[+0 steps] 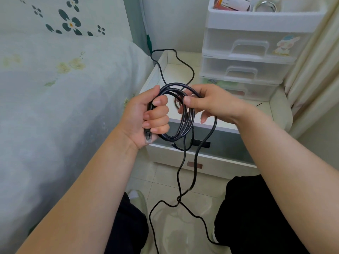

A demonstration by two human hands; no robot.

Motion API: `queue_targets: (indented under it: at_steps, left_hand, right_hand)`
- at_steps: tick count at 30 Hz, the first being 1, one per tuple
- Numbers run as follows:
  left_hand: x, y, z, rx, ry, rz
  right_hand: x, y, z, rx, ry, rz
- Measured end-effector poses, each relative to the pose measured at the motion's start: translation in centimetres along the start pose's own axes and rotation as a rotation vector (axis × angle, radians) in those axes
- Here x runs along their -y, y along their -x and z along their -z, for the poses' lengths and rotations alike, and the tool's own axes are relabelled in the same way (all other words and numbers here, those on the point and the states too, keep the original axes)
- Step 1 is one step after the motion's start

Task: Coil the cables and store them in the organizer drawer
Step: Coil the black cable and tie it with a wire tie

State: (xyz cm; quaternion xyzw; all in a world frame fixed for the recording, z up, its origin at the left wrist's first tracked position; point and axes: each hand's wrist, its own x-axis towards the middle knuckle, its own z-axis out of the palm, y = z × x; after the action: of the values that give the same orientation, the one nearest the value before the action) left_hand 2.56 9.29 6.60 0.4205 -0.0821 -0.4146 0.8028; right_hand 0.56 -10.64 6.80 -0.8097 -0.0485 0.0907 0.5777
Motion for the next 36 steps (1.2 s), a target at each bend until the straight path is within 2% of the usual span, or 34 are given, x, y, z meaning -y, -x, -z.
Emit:
queue_targets:
  at_steps: [3, 7, 11, 15, 17, 19, 21, 23, 26, 29, 36]
  left_hand:
    - [-0.4, 0.1, 0.1, -0.062, 0.053, -0.059]
    - [-0.5, -0.3, 0.1, -0.097, 0.212, -0.158]
    - [-0.3, -0.7, -0.2, -0.135, 0.333, -0.261]
    - [-1.2, -1.2, 0.5, -0.312, 0.459, -0.43]
    - [-1.6, -1.2, 1.0, -0.408, 0.555, -0.507]
    - [-2.0, -1.1, 1.6, -0.511, 0.614, -0.57]
    - [-2.3, -0.9, 2.0, -0.614, 0.62, -0.613]
    - [-2.4, -0.9, 2.2, -0.672, 0.619, -0.631]
    - [-2.3, -0.8, 2.3, -0.685, 0.613, -0.627]
    - [-2.2, -0.8, 2.2, -0.673, 0.558, -0.606]
    - [-1.4, -1.2, 1.6, -0.68, 0.319, -0.597]
  right_hand:
    - [-0.6, 0.2, 0.8, -0.016, -0.177, -0.1]
    - [-1.5, -0.5, -0.2, -0.208, -0.354, -0.189]
    - [-2.7, -0.5, -4.0, -0.115, -0.447, -0.418]
    - [-3.0, 1.0, -8.2, 0.033, -0.554, -0.477]
    - [-2.9, 2.0, -9.8, 0.012, -0.409, -0.442]
    - [-3.0, 2.8, -10.9, -0.105, 0.034, -0.303]
    - [-3.2, 3.5, -11.6, -0.228, 0.403, -0.072]
    - [-3.1, 3.7, -11.6, -0.289, 0.574, 0.058]
    - [-2.8, 3.1, -10.4, -0.225, 0.722, 0.047]
    - [-2.2, 2.4, -9.2, -0.14, 0.745, 0.001]
    - [0.0, 2.4, -8.3, -0.014, 0.34, -0.038]
